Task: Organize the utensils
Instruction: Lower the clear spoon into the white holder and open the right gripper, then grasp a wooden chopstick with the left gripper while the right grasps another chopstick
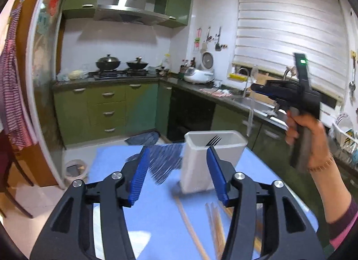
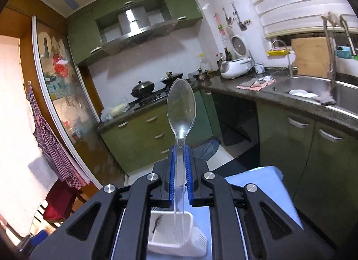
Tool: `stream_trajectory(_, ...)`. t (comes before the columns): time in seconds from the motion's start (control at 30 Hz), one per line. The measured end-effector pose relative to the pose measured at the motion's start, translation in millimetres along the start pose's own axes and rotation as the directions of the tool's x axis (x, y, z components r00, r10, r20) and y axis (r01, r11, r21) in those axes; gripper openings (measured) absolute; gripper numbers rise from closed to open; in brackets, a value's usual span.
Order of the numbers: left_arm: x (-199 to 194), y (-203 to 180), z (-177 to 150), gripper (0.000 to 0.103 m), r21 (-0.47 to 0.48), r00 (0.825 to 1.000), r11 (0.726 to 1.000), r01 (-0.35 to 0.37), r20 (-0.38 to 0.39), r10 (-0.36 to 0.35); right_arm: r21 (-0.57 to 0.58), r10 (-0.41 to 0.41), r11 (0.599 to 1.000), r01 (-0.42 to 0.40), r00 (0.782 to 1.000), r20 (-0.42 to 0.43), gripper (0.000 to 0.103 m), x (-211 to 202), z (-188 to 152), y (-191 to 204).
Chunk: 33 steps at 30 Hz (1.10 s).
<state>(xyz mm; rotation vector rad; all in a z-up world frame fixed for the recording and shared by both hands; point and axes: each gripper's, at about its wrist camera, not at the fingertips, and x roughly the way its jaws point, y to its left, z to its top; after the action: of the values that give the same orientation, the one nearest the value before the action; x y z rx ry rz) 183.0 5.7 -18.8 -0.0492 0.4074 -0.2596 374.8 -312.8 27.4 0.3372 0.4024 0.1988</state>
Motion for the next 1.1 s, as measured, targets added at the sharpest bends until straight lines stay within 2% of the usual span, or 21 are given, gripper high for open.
stream_trajectory(0.17,-15,15,-13,0.050,0.013,0.999,0.999,-0.032,-0.041,0.032,-0.054,0.018,0.998,-0.021,0.999,-0.046,0.010,27,-28,10)
stream_trajectory(0.5,3,9,-22,0.051,-0.002,0.994,1.000,0.018,-0.107,-0.018,-0.103,-0.006,0.995,-0.002,0.996,-0.084,0.010,6,-82,-5)
stream_trajectory(0.6,11,1,-25,0.051,-0.001,0.989,1.000,0.030,-0.142,-0.030,-0.118,-0.008,0.993,-0.005,0.994,-0.113,0.016,3,-91,-7)
stream_trajectory(0.63,15,-2,-26,0.051,0.010,0.987,1.000,0.026,-0.161,-0.024,-0.129,-0.012,0.992,-0.003,0.994,-0.111,0.025,0,-93,-6)
stream_trajectory(0.67,16,-4,-28,0.051,0.016,0.985,1.000,0.026,-0.171,-0.023,-0.140,-0.015,0.990,0.000,0.994,-0.108,0.028,-3,-95,-5)
stream_trajectory(0.73,19,-9,-34,0.051,0.032,0.980,0.999,0.018,-0.197,-0.011,-0.163,-0.020,0.987,0.004,0.995,-0.094,0.028,-12,-98,-2)
stream_trajectory(0.83,31,-12,-41,0.051,0.026,0.962,1.000,0.010,-0.273,-0.003,-0.178,-0.039,0.984,0.025,0.996,-0.077,0.028,-33,-100,-1)
stream_trajectory(0.93,54,-10,-52,0.051,-0.020,0.919,1.000,0.009,-0.393,-0.017,-0.190,-0.065,0.981,0.043,0.991,-0.114,0.028,-52,-106,-3)
stream_trajectory(1.0,75,-8,-62,0.050,-0.055,0.880,0.998,-0.003,-0.475,-0.024,-0.206,-0.099,0.977,0.061,0.979,-0.176,0.028,-60,-117,-8)
stream_trajectory(1.03,81,-8,-66,0.050,-0.060,0.867,0.998,-0.009,-0.498,-0.022,-0.207,-0.108,0.976,0.065,0.973,-0.204,0.028,-62,-122,-12)
stream_trajectory(1.07,94,-8,-72,0.049,-0.066,0.846,0.998,-0.022,-0.533,-0.017,-0.211,-0.122,0.975,0.069,0.961,-0.248,0.028,-64,-131,-17)
stream_trajectory(1.1,99,-8,-76,0.047,-0.068,0.836,0.997,-0.028,-0.549,-0.014,-0.215,-0.132,0.974,0.071,0.951,-0.281,0.028,-65,-139,-23)
